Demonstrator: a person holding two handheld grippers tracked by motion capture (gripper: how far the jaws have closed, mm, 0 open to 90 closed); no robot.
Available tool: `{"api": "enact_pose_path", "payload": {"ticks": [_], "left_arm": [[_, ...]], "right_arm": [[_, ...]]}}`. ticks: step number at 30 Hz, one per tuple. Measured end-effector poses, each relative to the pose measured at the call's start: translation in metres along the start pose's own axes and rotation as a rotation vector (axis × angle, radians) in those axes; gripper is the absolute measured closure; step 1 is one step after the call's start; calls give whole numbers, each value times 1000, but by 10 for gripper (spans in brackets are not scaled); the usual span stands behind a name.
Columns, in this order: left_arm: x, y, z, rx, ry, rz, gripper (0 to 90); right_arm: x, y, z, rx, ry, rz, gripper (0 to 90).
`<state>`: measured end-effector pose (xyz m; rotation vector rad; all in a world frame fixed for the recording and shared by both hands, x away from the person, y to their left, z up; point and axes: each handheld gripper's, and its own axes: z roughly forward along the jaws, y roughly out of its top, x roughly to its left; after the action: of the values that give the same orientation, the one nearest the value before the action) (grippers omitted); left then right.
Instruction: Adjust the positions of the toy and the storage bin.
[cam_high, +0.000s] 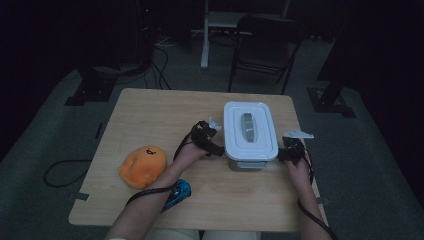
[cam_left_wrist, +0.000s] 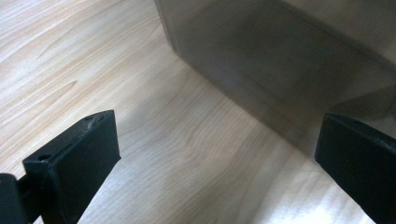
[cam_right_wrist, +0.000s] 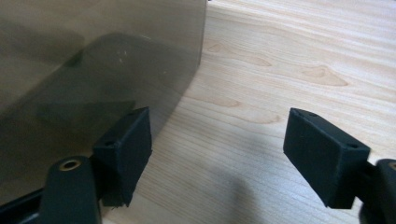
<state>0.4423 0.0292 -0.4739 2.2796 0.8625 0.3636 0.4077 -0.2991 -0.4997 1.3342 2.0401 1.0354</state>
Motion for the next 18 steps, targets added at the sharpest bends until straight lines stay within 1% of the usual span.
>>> {"api": "enact_pose_path", "payload": {"ticks": [1,3,4,5,6,7,8,10,12,13,14,16,18], "left_arm": [[2,0,1,-5,4,-5,5],[6,1,2,0,16,-8,5],[8,1,3,2,28,-8,5],[9,1,3,2,32,-11,5],[10,2,3,5,36,-5,5],[11,4,3,6,37,0,5],[11,6,2,5,32,0,5],[10,10,2,4,24,5,5],[8,14,3,14,37,23,5],[8,15,3,20,46,32,5],[7,15,3,27,49,35,5],[6,16,2,47,47,27,5],[3,15,-1,47,48,36,5]], "right_arm": [[-1,0,0,5,-6,-9,174],[-4,1,-1,-12,-2,-15,174],[-5,1,-1,-16,-7,-22,174],[-7,2,-2,-14,-22,-31,176],[-9,2,-2,-12,-24,-24,177],[-11,3,-3,-11,-10,-10,179],[-12,4,-4,-13,-3,-5,179],[-11,7,-3,-4,6,-11,179],[-7,9,2,11,6,-22,185],[-5,10,4,15,2,-29,229],[-4,11,6,17,-4,-29,244],[-5,12,7,-2,11,-1,261],[-5,13,8,-6,21,11,264]]}}
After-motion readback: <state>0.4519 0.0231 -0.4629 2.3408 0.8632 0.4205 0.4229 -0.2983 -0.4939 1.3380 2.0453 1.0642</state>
